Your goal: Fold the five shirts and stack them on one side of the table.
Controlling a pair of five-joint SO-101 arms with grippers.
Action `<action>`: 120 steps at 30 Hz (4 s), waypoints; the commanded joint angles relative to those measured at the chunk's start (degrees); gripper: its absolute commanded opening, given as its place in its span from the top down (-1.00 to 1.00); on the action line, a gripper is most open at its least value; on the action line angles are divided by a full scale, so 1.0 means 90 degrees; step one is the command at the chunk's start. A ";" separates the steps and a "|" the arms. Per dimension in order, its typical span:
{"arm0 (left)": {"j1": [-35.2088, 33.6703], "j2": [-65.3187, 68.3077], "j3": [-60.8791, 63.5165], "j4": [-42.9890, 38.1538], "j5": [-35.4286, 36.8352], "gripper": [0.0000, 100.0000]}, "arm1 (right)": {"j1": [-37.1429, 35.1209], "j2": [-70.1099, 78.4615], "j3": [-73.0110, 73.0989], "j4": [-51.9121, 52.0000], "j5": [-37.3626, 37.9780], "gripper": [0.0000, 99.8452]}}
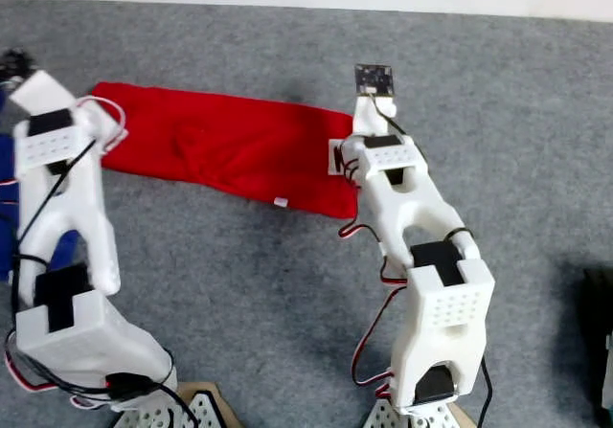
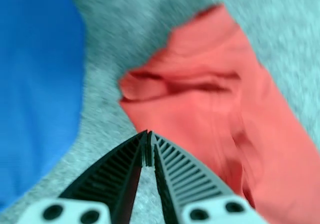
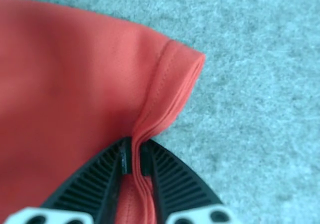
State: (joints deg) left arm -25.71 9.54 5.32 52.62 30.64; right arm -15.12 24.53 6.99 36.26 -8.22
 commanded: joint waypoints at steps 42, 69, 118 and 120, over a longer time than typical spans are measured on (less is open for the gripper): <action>-0.1783 -0.0357 0.0444 -0.0234 0.0303 0.99 | -0.2437 -0.0689 -0.3824 0.0806 0.0654 0.99; -0.1783 -0.0347 0.1099 -0.0840 0.0293 0.99 | -0.3551 0.2818 -0.8073 0.2379 0.1621 0.47; 0.1089 0.3629 -0.4400 -0.0137 -0.0059 0.99 | -0.2388 0.2935 -0.9763 0.7253 -0.0020 0.99; 0.1089 0.3697 -0.4498 -0.0088 -0.0059 0.99 | -0.2388 0.2037 -0.8444 0.7243 -0.0029 0.99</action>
State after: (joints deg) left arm -17.36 42.86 -30.90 50.51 30.20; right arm -35.96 55.74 -83.21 100.53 -7.78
